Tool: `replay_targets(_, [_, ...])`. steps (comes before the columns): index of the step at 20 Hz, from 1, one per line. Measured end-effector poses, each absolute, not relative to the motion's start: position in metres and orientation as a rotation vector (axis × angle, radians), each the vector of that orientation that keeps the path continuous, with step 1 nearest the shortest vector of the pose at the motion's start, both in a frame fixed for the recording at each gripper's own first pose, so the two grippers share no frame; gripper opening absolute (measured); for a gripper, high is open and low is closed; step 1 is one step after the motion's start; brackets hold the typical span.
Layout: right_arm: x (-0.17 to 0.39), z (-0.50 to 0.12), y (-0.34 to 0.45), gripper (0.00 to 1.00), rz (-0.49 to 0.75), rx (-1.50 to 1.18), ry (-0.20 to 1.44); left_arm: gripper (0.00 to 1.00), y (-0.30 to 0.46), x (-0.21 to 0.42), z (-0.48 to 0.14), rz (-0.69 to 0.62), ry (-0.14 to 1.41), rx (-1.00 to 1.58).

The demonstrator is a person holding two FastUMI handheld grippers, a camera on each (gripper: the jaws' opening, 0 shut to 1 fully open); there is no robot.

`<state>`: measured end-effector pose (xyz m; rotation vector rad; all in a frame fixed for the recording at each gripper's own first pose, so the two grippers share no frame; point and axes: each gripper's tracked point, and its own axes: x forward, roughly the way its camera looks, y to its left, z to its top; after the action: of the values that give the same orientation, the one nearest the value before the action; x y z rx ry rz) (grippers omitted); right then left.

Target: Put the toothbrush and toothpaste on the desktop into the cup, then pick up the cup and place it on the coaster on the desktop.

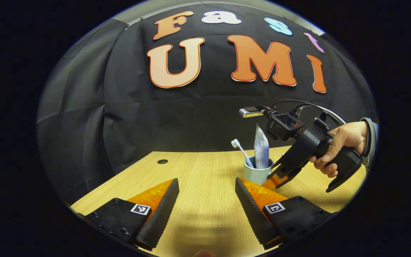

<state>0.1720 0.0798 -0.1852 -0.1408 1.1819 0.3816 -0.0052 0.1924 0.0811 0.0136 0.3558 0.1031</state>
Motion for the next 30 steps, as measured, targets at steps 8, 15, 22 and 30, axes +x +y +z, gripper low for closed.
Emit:
replay_targets(8, [0.168,-0.165,0.076,0.37,0.409,-0.071,1.158,1.0,0.192,-0.005,0.077,0.106,0.366,0.003])
replay_targets(15, [0.161,-0.137,0.074,0.6,0.466,-0.004,1.032,1.0,0.181,0.003,0.093,0.099,0.322,0.022])
replay_targets(22, [0.173,-0.1,0.038,0.78,0.441,0.047,0.832,1.0,0.161,0.01,0.107,0.087,0.286,0.029])
replay_targets(30, [0.172,-0.058,-0.016,0.84,0.349,0.102,0.599,0.99,0.119,0.025,0.138,0.03,0.19,0.019])
